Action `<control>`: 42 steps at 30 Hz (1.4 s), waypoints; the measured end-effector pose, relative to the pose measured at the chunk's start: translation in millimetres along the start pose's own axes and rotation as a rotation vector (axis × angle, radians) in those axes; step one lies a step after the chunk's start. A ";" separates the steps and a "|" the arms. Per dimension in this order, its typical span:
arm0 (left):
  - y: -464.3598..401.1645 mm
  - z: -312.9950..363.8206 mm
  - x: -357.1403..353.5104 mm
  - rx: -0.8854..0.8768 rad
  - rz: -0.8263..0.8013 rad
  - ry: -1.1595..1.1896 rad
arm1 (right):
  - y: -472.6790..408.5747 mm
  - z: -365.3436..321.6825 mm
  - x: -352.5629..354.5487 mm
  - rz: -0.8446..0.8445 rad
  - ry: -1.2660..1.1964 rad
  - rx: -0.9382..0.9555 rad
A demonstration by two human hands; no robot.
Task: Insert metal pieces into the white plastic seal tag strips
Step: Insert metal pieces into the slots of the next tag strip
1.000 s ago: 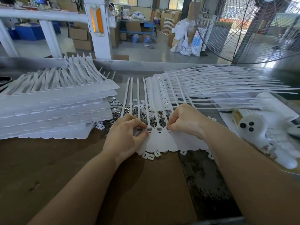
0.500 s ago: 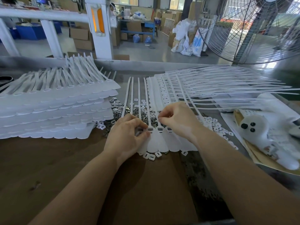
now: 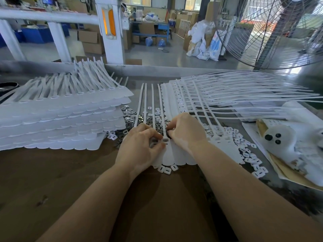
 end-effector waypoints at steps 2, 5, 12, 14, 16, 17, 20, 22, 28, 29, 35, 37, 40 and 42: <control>0.1 -0.3 0.2 0.004 0.000 0.001 | 1.6 0.7 0.8 0.014 -0.013 0.001; -0.1 -0.4 0.8 0.007 0.003 0.003 | 4.1 2.0 1.8 0.021 -0.055 0.008; 1.0 1.3 1.8 -0.004 0.008 0.015 | 2.3 10.1 -0.9 -0.036 -0.187 -0.075; 0.8 1.2 1.6 -0.003 0.003 0.011 | 2.2 10.5 -1.2 -0.047 -0.188 -0.085; 1.0 1.3 1.7 -0.002 0.002 0.012 | 3.0 10.1 -1.1 -0.048 -0.191 -0.085; 1.1 1.4 1.7 -0.001 0.002 0.013 | 3.6 9.4 -1.1 -0.049 -0.188 -0.079; 1.2 1.0 1.7 0.003 0.001 0.018 | 4.5 5.5 -1.0 -0.053 -0.129 -0.054; 1.1 0.7 1.5 0.004 0.000 0.015 | 3.9 4.3 -0.9 -0.048 -0.102 -0.056; 1.2 0.4 0.4 0.010 -0.008 -0.002 | 3.2 5.2 -0.8 -0.008 -0.097 -0.059; 1.3 0.5 0.5 0.009 -0.007 -0.002 | 3.4 5.3 -0.9 -0.003 -0.093 -0.059; 2.2 2.8 1.9 0.005 -0.002 0.003 | 4.2 3.0 -2.7 -0.038 -0.136 -0.040; 2.2 3.2 1.8 0.005 -0.002 0.000 | 3.7 2.6 -2.7 -0.063 -0.150 -0.031; 2.6 3.1 2.2 0.006 0.001 0.010 | 2.5 3.8 -3.0 -0.069 -0.152 -0.026; 2.9 3.3 2.3 0.007 0.002 0.014 | 2.5 5.2 -2.6 -0.044 -0.139 -0.031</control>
Point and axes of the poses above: each hand's wrist, its own y-axis away from the middle knuckle, its own x-axis out of the back of the hand, z = x × y, the point moved 8 cm from there along -y, towards the middle knuckle, and after that the axes turned 8 degrees about y, right-handed, at the moved point
